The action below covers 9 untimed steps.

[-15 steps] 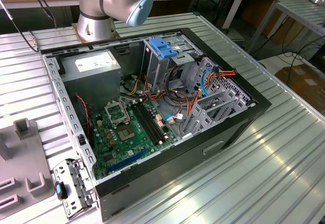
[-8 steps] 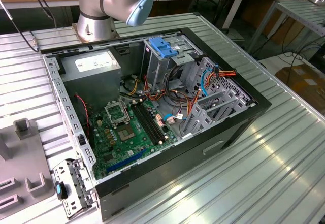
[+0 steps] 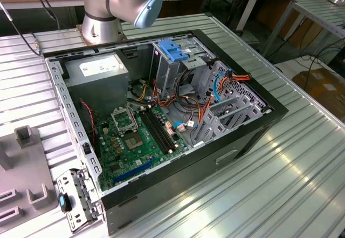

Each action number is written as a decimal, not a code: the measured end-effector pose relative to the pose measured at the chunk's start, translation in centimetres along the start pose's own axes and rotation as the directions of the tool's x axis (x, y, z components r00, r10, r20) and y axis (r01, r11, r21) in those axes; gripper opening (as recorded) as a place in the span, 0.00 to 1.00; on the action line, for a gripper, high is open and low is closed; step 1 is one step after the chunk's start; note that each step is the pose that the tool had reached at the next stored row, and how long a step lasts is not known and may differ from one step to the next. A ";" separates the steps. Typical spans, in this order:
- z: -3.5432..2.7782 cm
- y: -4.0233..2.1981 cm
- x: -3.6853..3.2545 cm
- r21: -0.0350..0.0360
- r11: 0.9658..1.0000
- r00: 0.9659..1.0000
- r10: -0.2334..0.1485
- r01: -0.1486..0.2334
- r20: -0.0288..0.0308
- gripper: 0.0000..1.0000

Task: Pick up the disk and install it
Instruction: 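Reach for the disk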

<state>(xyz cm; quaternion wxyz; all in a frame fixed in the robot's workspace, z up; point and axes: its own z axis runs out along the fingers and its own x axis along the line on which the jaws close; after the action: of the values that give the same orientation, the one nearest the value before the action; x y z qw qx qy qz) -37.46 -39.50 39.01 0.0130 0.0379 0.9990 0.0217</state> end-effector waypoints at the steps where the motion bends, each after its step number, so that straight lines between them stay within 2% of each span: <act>1: 0.00 -0.01 0.10 0.000 1.000 1.000 0.000 0.000 0.000 0.15; 9: -0.04 -0.09 1.21 0.000 1.000 1.000 0.000 0.000 0.000 0.15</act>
<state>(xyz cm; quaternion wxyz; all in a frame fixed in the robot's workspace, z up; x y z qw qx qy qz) -38.68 -39.50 39.02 0.0128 0.0378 0.9990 0.0217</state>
